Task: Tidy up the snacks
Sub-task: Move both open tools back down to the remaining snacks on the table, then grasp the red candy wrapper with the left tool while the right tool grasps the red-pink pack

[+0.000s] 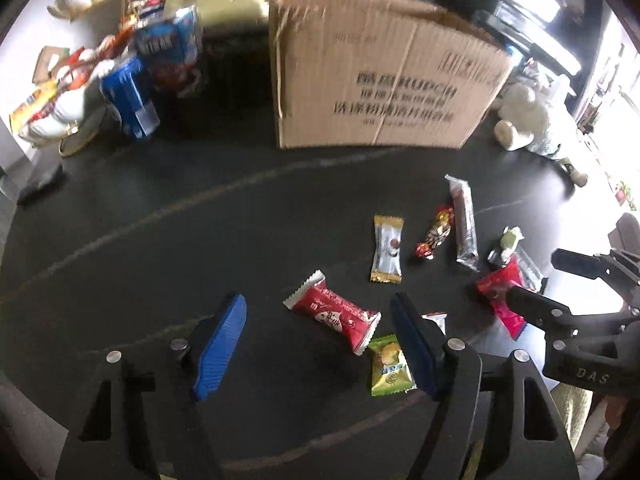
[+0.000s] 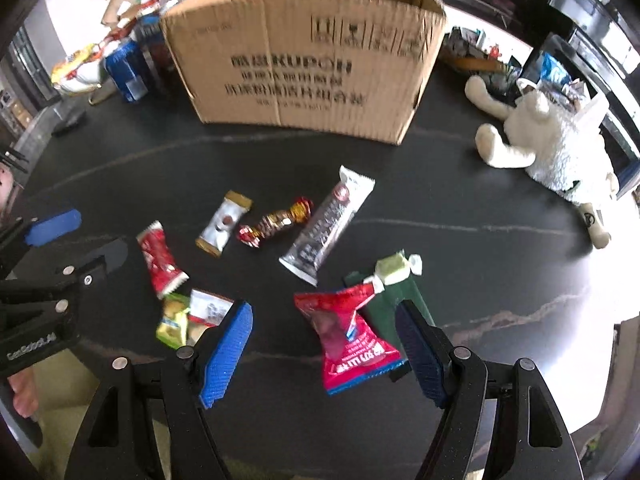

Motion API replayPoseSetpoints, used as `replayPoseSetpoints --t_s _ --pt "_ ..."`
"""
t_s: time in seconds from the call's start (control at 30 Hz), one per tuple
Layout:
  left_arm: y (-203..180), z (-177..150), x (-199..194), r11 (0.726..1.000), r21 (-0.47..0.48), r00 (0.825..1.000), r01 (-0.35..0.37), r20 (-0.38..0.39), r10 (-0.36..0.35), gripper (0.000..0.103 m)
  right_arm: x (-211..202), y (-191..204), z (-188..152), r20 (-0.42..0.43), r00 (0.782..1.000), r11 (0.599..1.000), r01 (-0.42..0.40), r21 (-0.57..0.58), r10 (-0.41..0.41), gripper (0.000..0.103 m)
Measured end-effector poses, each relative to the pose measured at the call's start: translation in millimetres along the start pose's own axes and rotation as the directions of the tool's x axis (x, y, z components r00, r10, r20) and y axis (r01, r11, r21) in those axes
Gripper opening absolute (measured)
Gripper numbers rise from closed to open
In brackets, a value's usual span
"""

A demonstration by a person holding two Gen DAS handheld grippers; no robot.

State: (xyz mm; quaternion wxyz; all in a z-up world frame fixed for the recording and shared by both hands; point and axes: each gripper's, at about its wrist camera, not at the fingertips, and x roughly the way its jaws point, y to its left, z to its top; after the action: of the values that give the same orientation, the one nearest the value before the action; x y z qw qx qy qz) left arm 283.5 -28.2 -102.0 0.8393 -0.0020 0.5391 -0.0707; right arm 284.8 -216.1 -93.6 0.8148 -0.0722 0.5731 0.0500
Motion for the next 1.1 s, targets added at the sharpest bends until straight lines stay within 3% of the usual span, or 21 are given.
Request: replayPoseSetpoints --t_s 0.2,0.67,0.8,0.9,1.03,1.1 --pt "-0.3 0.6 22.9 0.999 -0.036 0.998 0.006 -0.060 -0.008 0.064 19.2 -7.4 -1.3 -0.063 0.998 1.000 0.007 0.022 -0.006 0.074" --pt "1.8 2.9 49.3 0.997 -0.073 0.993 0.012 -0.117 -0.020 0.055 39.0 -7.9 -8.9 -0.116 0.993 0.998 0.018 0.053 -0.012 0.050" --pt "3.7 3.5 54.5 0.997 -0.075 0.991 0.015 -0.130 -0.025 0.047 40.5 -3.2 -9.9 -0.116 0.993 0.998 0.004 0.059 0.003 0.041" --pt "5.4 2.5 56.7 0.997 -0.076 0.990 0.018 -0.137 -0.028 0.044 39.0 -0.1 -10.8 -0.109 0.994 0.999 0.004 0.053 0.002 0.040" --pt "4.0 1.9 56.5 0.997 -0.072 0.990 0.027 -0.137 -0.036 0.028 36.7 1.0 -13.2 -0.101 0.995 0.998 -0.010 0.062 0.016 0.039" --pt "3.8 1.2 56.0 0.997 -0.067 0.990 0.030 -0.139 -0.039 0.026 37.2 -1.3 -13.7 -0.097 0.995 0.998 -0.013 0.066 0.019 0.038"
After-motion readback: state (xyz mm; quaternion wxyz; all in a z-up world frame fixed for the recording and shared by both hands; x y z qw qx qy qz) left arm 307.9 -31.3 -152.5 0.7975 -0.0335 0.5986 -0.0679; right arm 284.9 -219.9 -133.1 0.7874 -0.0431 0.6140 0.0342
